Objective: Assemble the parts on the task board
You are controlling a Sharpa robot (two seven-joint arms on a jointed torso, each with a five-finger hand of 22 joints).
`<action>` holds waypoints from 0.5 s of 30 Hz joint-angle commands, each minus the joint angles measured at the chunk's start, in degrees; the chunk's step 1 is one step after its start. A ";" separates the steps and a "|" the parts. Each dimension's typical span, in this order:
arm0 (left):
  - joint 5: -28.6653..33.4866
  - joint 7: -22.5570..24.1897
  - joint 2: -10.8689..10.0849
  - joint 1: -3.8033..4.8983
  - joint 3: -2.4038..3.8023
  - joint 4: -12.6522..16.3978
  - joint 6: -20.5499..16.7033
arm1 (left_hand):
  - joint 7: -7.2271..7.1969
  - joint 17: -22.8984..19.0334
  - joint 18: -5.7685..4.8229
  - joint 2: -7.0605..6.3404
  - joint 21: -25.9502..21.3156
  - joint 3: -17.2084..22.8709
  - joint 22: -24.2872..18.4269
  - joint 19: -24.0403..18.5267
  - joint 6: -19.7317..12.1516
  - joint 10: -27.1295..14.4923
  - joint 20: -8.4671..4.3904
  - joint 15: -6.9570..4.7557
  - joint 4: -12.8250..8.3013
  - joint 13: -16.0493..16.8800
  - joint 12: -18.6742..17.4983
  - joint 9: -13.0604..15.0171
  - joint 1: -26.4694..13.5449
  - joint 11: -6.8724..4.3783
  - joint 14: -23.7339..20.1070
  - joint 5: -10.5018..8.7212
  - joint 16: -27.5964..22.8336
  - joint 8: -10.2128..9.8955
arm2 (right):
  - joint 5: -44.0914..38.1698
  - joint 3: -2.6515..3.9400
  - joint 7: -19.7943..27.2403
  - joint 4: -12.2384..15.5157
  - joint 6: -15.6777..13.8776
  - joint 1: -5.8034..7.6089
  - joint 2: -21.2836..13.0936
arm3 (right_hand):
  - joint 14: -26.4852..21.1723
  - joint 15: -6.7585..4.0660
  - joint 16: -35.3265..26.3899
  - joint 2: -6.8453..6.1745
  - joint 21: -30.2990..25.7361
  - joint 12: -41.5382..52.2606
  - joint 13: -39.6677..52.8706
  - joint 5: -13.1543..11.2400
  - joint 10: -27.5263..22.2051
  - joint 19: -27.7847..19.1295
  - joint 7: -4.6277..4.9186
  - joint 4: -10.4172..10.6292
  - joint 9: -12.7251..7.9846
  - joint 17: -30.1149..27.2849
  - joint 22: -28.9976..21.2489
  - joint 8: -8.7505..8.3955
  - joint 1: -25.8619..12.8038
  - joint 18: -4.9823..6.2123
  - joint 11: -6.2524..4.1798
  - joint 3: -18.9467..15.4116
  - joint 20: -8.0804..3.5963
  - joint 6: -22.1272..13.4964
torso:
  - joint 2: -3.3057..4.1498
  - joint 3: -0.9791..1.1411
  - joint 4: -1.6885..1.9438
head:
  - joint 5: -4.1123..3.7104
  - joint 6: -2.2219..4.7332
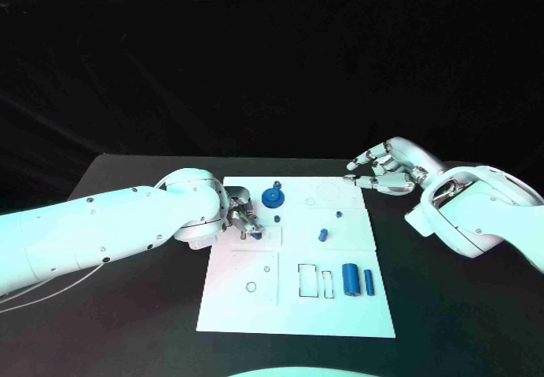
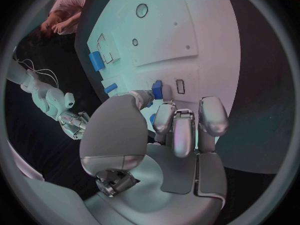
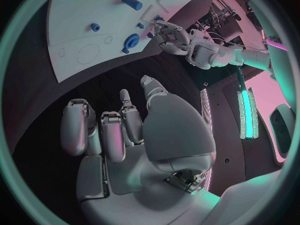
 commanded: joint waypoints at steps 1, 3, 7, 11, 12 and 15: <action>-0.45 -0.65 0.15 -0.16 -0.11 -0.14 1.07 | -1.37 7.23 -0.73 0.50 0.32 9.59 0.16 0.59 0.87 0.49 -0.01 -0.28 -9.21 0.11 0.23 1.19 -0.25 -0.06 3.91 0.27 -0.17 0.39 | -0.34 0.02 -0.06 0.08 0.52 -0.02 0.02 | 4.16 -0.41 -0.39 0.63 -0.21 -0.35 3.62 0.25 -0.41 -0.25 -0.14 0.16 0.07 8.22 2.62 0.29 0.00 0.92 -0.17 -0.13 -0.05 0.26 | 0.05 0.01 -0.02 | 0.00 -0.01; -0.45 -0.71 0.21 -0.19 -0.13 -0.20 0.89 | -1.48 7.24 -0.76 0.58 0.40 9.55 0.32 0.68 0.94 0.64 -0.03 -0.34 -9.09 0.29 0.44 1.47 -0.51 -0.14 3.91 0.27 -0.17 0.71 | -0.34 0.02 -0.04 0.08 0.52 -0.02 0.01 | 4.16 -0.41 -0.39 0.63 -0.21 -0.35 3.62 0.25 -0.41 -0.25 -0.14 0.16 0.07 8.22 2.62 0.29 0.00 0.92 -0.17 -0.13 -0.05 0.26 | 0.05 0.02 -0.03 | -0.01 0.01; -0.45 -0.81 0.31 -0.26 -0.16 -0.32 0.38 | -1.53 7.26 -0.77 0.67 0.42 9.55 0.35 0.70 0.96 0.65 -0.05 -0.37 -9.02 0.25 0.42 1.61 -0.64 -0.19 3.92 0.27 -0.16 0.87 | -0.34 0.02 -0.03 0.08 0.52 -0.02 -0.01 | 4.16 -0.41 -0.39 0.63 -0.21 -0.35 3.62 0.25 -0.41 -0.25 -0.14 0.16 0.07 8.22 2.62 0.29 0.00 0.92 -0.17 -0.13 -0.05 0.26 | 0.07 0.02 0.00 | -0.05 0.02; -0.45 -0.81 0.35 -0.29 -0.17 -0.36 -0.50 | -1.58 7.26 -0.78 0.79 0.46 9.60 0.43 0.75 0.97 0.69 -0.06 -0.40 -9.01 0.31 0.49 1.70 -0.66 -0.23 3.92 0.29 -0.16 0.97 | -0.34 0.02 0.00 0.08 0.51 -0.02 -0.01 | 4.16 -0.41 -0.39 0.63 -0.21 -0.35 3.62 0.25 -0.41 -0.25 -0.14 0.16 0.07 8.22 2.62 0.29 0.00 0.92 -0.17 -0.13 -0.05 0.26 | 0.03 0.02 -0.02 | -0.03 -0.09; -0.45 -0.80 0.36 -0.30 -0.17 -0.35 -0.65 | -1.61 7.25 -0.80 0.87 0.50 9.65 0.53 0.80 0.96 0.76 -0.07 -0.42 -9.04 0.43 0.61 1.76 -0.66 -0.26 3.92 0.31 -0.16 1.04 | -0.34 0.02 0.00 0.08 0.51 -0.02 -0.01 | 4.17 -0.42 -0.38 0.66 -0.23 -0.34 3.62 0.27 -0.41 -0.24 -0.16 0.20 0.10 8.24 2.61 0.34 -0.03 0.92 -0.18 -0.15 -0.06 0.32 | 0.03 0.02 0.00 | -0.02 -0.10; -0.45 -0.76 0.35 -0.32 -0.17 -0.25 -1.14 | -1.61 7.26 -0.80 0.87 0.50 9.65 0.53 0.80 0.96 0.76 -0.07 -0.42 -9.04 0.43 0.61 1.77 -0.66 -0.26 3.92 0.31 -0.16 1.04 | -0.34 0.02 0.01 0.07 0.50 -0.02 -0.03 | 4.17 -0.43 -0.38 0.68 -0.24 -0.34 3.62 0.27 -0.40 -0.24 -0.17 0.22 0.10 8.25 2.61 0.37 -0.05 0.92 -0.19 -0.16 -0.06 0.35 | 0.04 0.00 0.01 | -0.04 -0.10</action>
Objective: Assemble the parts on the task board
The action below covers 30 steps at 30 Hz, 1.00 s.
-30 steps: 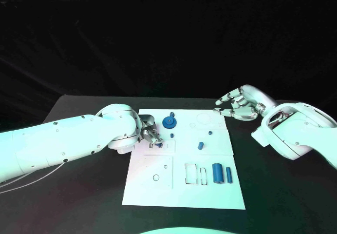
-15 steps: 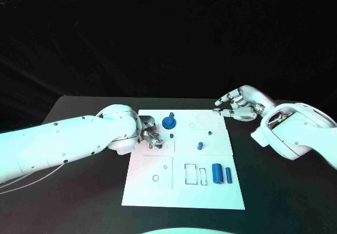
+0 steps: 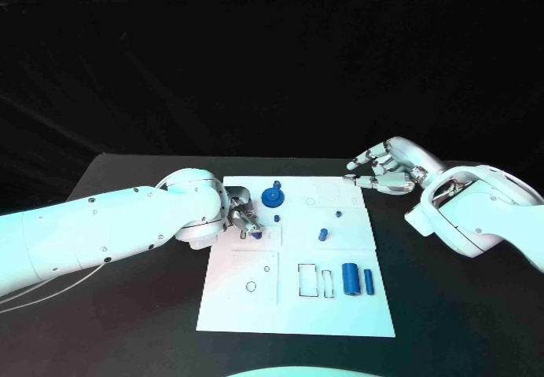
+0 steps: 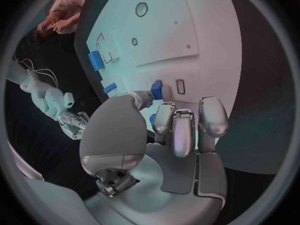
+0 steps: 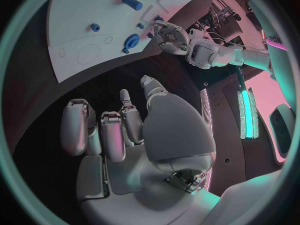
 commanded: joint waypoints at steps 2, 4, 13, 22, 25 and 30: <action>-0.40 -0.58 0.03 -0.18 -0.12 0.13 -1.04 | -1.43 7.28 -0.82 0.70 0.32 9.21 0.12 0.49 1.17 0.42 -0.09 -0.44 -8.92 0.11 0.43 0.09 0.29 0.09 3.93 0.33 -0.15 0.28 | -0.34 0.02 0.03 0.05 0.47 -0.02 -0.01 | 4.17 -0.43 -0.38 0.68 -0.24 -0.34 3.62 0.27 -0.40 -0.24 -0.17 0.23 0.04 8.25 2.62 0.37 -0.05 0.92 -0.19 -0.16 -0.06 0.35 | -0.02 -0.01 0.03 | 0.02 -0.07; -0.40 -0.56 0.01 -0.19 -0.12 0.20 -1.25 | -1.46 7.28 -0.85 0.74 0.38 9.25 0.24 0.55 1.18 0.48 -0.10 -0.47 -8.97 0.20 0.53 0.15 0.30 0.06 3.93 0.33 -0.15 0.36 | -0.34 0.02 0.03 0.05 0.47 -0.02 -0.01 | 4.17 -0.43 -0.38 0.68 -0.24 -0.34 3.62 0.27 -0.40 -0.24 -0.17 0.23 0.04 8.25 2.62 0.37 -0.05 0.92 -0.19 -0.16 -0.06 0.35 | -0.03 -0.01 0.02 | 0.03 -0.07; -0.40 -0.28 -0.43 -0.25 -0.07 1.00 -2.74 | -1.56 7.29 -0.89 0.82 0.51 9.46 0.48 0.71 1.16 0.62 -0.15 -0.55 -9.27 0.37 0.72 0.37 0.45 -0.05 3.94 0.37 -0.15 0.59 | -0.34 0.02 0.10 0.01 0.47 -0.02 -0.05 | 4.18 -0.43 -0.38 0.70 -0.25 -0.33 3.64 0.28 -0.39 -0.24 -0.18 0.26 0.06 8.26 2.62 0.40 -0.07 0.92 -0.20 -0.18 -0.07 0.38 | -0.01 -0.04 0.04 | 0.06 -0.12; -0.51 1.01 -1.74 -0.40 0.06 2.76 -6.13 | -1.62 7.31 -0.96 0.78 0.70 9.78 0.86 0.94 1.13 0.73 -0.23 -0.64 -9.71 0.49 0.86 0.59 0.65 -0.13 3.95 0.40 -0.14 0.83 | -0.34 0.02 0.13 -0.06 0.49 -0.03 -0.07 | 4.18 -0.44 -0.37 0.72 -0.26 -0.31 3.66 0.30 -0.36 -0.24 -0.19 0.30 0.07 8.28 2.61 0.44 -0.11 0.92 -0.21 -0.20 -0.07 0.43 | 0.01 -0.04 0.05 | 0.08 -0.22; -0.75 1.44 -2.20 -0.50 0.08 3.25 -7.11 | -1.63 7.32 -0.98 0.77 0.75 9.84 0.97 1.00 1.13 0.75 -0.24 -0.65 -9.78 0.52 0.89 0.63 0.67 -0.13 3.95 0.40 -0.14 0.87 | -0.34 0.02 0.13 -0.08 0.51 -0.03 -0.08 | 4.18 -0.44 -0.37 0.72 -0.26 -0.31 3.66 0.30 -0.36 -0.24 -0.19 0.30 0.07 8.28 2.61 0.44 -0.11 0.92 -0.21 -0.20 -0.07 0.43 | -0.01 -0.03 0.06 | 0.05 -0.31; -1.45 2.00 -2.83 -0.87 0.08 3.91 -8.19 | -1.64 7.32 -0.99 0.74 0.78 9.90 1.01 1.03 1.13 0.80 -0.25 -0.66 -9.84 0.60 0.97 0.67 0.69 -0.15 3.95 0.40 -0.14 0.91 | -0.34 0.02 0.13 -0.12 0.56 -0.04 -0.12 | 4.18 -0.46 -0.38 0.77 -0.26 -0.31 3.65 0.32 -0.36 -0.21 -0.21 0.37 0.09 8.27 2.63 0.49 -0.18 0.92 -0.23 -0.23 -0.09 0.47 | -0.02 -0.03 0.15 | 0.01 -0.38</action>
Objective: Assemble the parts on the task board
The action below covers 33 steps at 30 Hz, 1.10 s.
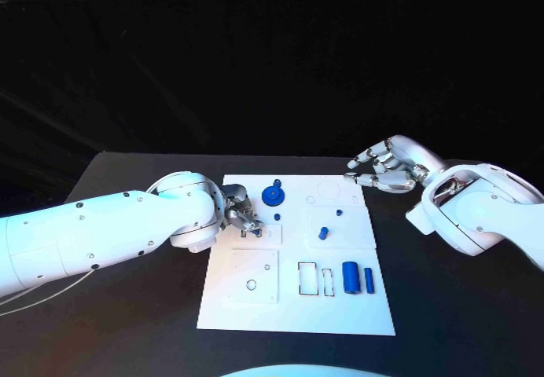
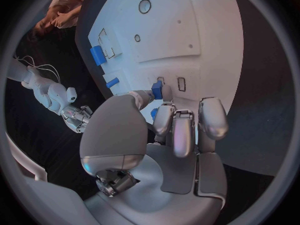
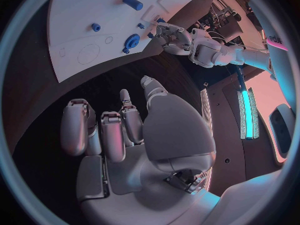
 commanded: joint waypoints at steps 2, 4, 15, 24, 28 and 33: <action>-1.15 1.57 -0.15 -0.31 0.03 0.44 -2.49 | -1.64 7.33 -1.16 0.22 0.19 9.87 0.09 0.41 1.14 0.49 -0.05 -0.25 -9.81 0.05 0.32 0.52 0.17 -0.04 3.93 0.24 -0.14 0.55 | -0.34 0.02 0.10 -0.03 0.56 -0.04 -0.02 | 4.18 -0.46 -0.38 0.52 -0.26 -0.31 3.65 0.33 -0.36 -0.22 -0.03 0.21 0.05 8.27 2.61 0.26 0.08 0.91 -0.23 -0.07 -0.09 0.29 | 0.01 0.02 0.03 | 0.04 -0.07; -1.38 1.64 -0.15 -0.46 0.03 0.50 -2.54 | -1.64 7.33 -1.16 0.22 0.19 9.87 0.09 0.41 1.14 0.49 -0.05 -0.25 -9.81 0.05 0.32 0.52 0.17 -0.04 3.93 0.24 -0.14 0.55 | -0.34 0.02 0.09 -0.05 0.62 -0.05 -0.01 | 4.18 -0.46 -0.38 0.52 -0.26 -0.31 3.65 0.33 -0.36 -0.22 -0.03 0.21 0.05 8.27 2.61 0.26 0.08 0.91 -0.23 -0.07 -0.09 0.29 | 0.03 0.01 0.00 | 0.09 -0.09; -3.97 2.11 0.39 -1.37 0.02 0.10 -2.69 | -1.65 7.33 -1.18 0.18 0.24 9.93 0.19 0.47 1.15 0.46 -0.07 -0.25 -9.87 -0.04 0.24 0.56 0.17 -0.05 3.93 0.24 -0.14 0.60 | -0.34 0.02 0.07 -0.05 0.85 -0.09 -0.06 | 4.18 -0.46 -0.38 0.52 -0.26 -0.31 3.65 0.33 -0.36 -0.22 -0.03 0.21 0.05 8.27 2.61 0.26 0.08 0.91 -0.23 -0.07 -0.09 0.29 | 0.01 0.03 -0.07 | 0.02 -0.17; -5.50 1.90 0.65 -1.69 0.01 -0.09 -1.19 | -1.65 7.32 -1.18 0.17 0.24 9.94 0.19 0.48 1.15 0.46 -0.07 -0.26 -9.89 -0.06 0.22 0.57 0.17 -0.05 3.93 0.24 -0.15 0.61 | -0.34 0.02 0.04 -0.01 0.97 -0.09 -0.14 | 4.18 -0.46 -0.38 0.52 -0.26 -0.31 3.65 0.33 -0.36 -0.22 -0.03 0.21 0.05 8.27 2.61 0.26 0.08 0.91 -0.23 -0.07 -0.09 0.29 | 0.01 0.06 -0.11 | 0.00 -0.24; -5.91 1.57 0.66 -1.72 0.01 -0.17 -0.40 | -1.65 7.31 -1.18 0.14 0.25 9.96 0.20 0.48 1.15 0.47 -0.08 -0.26 -9.92 -0.07 0.22 0.59 0.17 -0.05 3.93 0.24 -0.16 0.63 | -0.34 0.02 0.03 -0.02 1.01 -0.09 -0.15 | 4.19 -0.48 -0.39 0.62 -0.30 -0.28 3.67 0.38 -0.32 -0.21 -0.05 0.33 0.07 8.29 2.59 0.31 -0.01 0.92 -0.25 -0.10 -0.11 0.31 | 0.02 0.05 -0.05 | -0.02 -0.23; -6.30 1.18 0.66 -1.74 0.01 -0.34 0.00 | -1.65 7.31 -1.18 0.14 0.25 9.96 0.20 0.48 1.15 0.47 -0.08 -0.26 -9.92 -0.07 0.22 0.59 0.17 -0.05 3.93 0.24 -0.16 0.63 | -0.34 0.02 0.06 -0.02 1.04 -0.10 -0.12 | 4.19 -0.48 -0.39 0.62 -0.30 -0.28 3.67 0.38 -0.32 -0.21 -0.05 0.33 0.07 8.29 2.59 0.31 -0.01 0.92 -0.25 -0.10 -0.11 0.31 | -0.01 0.02 -0.04 | -0.04 -0.22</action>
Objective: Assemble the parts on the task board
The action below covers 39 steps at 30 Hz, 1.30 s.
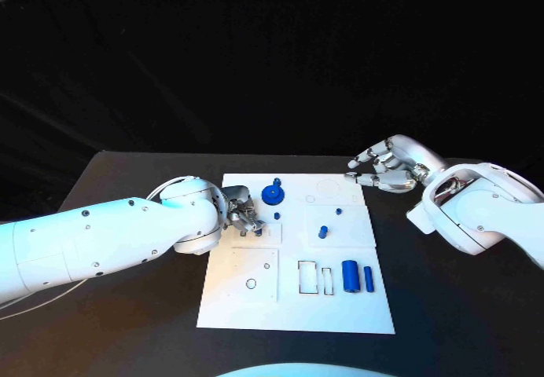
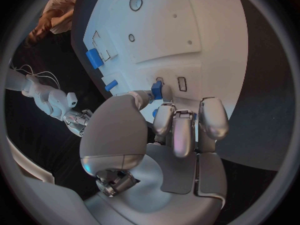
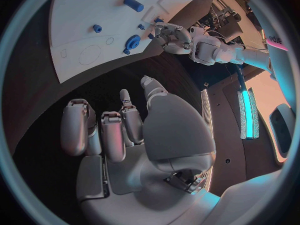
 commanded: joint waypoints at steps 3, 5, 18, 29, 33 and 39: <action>-1.46 -0.42 0.06 -0.14 -0.09 -0.22 1.99 | -1.66 7.27 -0.57 0.31 0.25 9.96 0.08 0.49 1.14 0.35 -0.08 -0.26 -9.92 -0.04 0.22 0.54 0.35 0.05 3.93 0.40 -0.16 0.32 | -0.34 0.02 0.07 0.01 0.62 -0.04 0.03 | 4.40 -0.27 -0.38 0.62 -0.31 -0.28 3.67 0.39 -0.33 -0.21 -0.06 0.34 0.08 8.25 2.60 0.31 -0.01 0.92 -0.25 -0.10 -0.11 0.31 | -0.03 -0.01 0.00 | 0.04 0.00; -1.50 -0.52 0.04 -0.14 -0.09 -0.25 2.24 | -1.66 7.27 -0.57 0.31 0.25 9.96 0.08 0.49 1.14 0.35 -0.08 -0.26 -9.92 -0.04 0.22 0.54 0.35 0.05 3.93 0.40 -0.16 0.32 | -0.34 0.02 0.07 0.00 0.62 -0.04 0.03 | 4.40 -0.27 -0.38 0.62 -0.31 -0.28 3.67 0.39 -0.33 -0.21 -0.06 0.34 0.08 8.25 2.60 0.31 -0.01 0.92 -0.25 -0.10 -0.11 0.31 | -0.02 -0.03 -0.01 | 0.00 -0.01; -1.23 -0.97 -0.15 -0.14 -0.09 -0.13 5.17 | -1.67 7.29 -0.58 0.17 0.28 10.05 0.13 0.52 1.13 0.39 -0.10 -0.27 -10.06 -0.02 0.26 0.61 0.36 0.03 3.94 0.39 -0.15 0.39 | -0.33 0.02 0.06 0.03 0.73 -0.06 0.01 | 4.40 -0.27 -0.38 0.62 -0.31 -0.28 3.67 0.39 -0.33 -0.21 -0.06 0.34 0.08 8.25 2.60 0.31 -0.01 0.92 -0.25 -0.10 -0.11 0.31 | 0.00 -0.03 0.02 | 0.02 -0.23; -0.57 -1.05 -0.08 -0.14 -0.08 -0.04 5.64 | -1.67 7.29 -0.58 0.17 0.28 10.05 0.13 0.52 1.13 0.39 -0.10 -0.27 -10.06 -0.02 0.26 0.61 0.36 0.03 3.94 0.39 -0.15 0.39 | -0.33 0.02 0.10 0.00 0.70 -0.07 0.08 | 4.40 -0.27 -0.38 0.62 -0.31 -0.28 3.67 0.39 -0.33 -0.21 -0.06 0.34 0.08 8.25 2.60 0.31 -0.01 0.92 -0.25 -0.10 -0.11 0.31 | -0.02 -0.01 0.01 | 0.06 -0.23; -0.52 -1.06 -0.05 -0.14 -0.08 -0.03 5.53 | -1.67 7.29 -0.58 0.17 0.28 10.05 0.13 0.52 1.13 0.39 -0.10 -0.27 -10.06 -0.02 0.26 0.61 0.36 0.03 3.94 0.39 -0.15 0.39 | -0.33 0.02 0.10 -0.01 0.68 -0.07 0.08 | 4.40 -0.27 -0.38 0.62 -0.31 -0.28 3.67 0.39 -0.33 -0.21 -0.06 0.34 0.08 8.25 2.60 0.31 -0.01 0.92 -0.25 -0.10 -0.11 0.31 | -0.02 -0.02 -0.01 | 0.08 -0.22; -0.50 -1.06 -0.04 -0.14 -0.07 0.00 5.51 | -1.68 7.29 -0.59 0.10 0.30 10.10 0.16 0.54 1.13 0.43 -0.11 -0.27 -10.13 0.03 0.31 0.65 0.35 0.03 3.94 0.39 -0.15 0.45 | -0.33 0.02 0.11 -0.02 0.68 -0.08 0.09 | 4.40 -0.27 -0.38 0.62 -0.31 -0.28 3.67 0.39 -0.33 -0.21 -0.06 0.34 0.08 8.25 2.60 0.31 -0.01 0.92 -0.25 -0.10 -0.11 0.31 | -0.01 -0.01 0.00 | 0.05 -0.22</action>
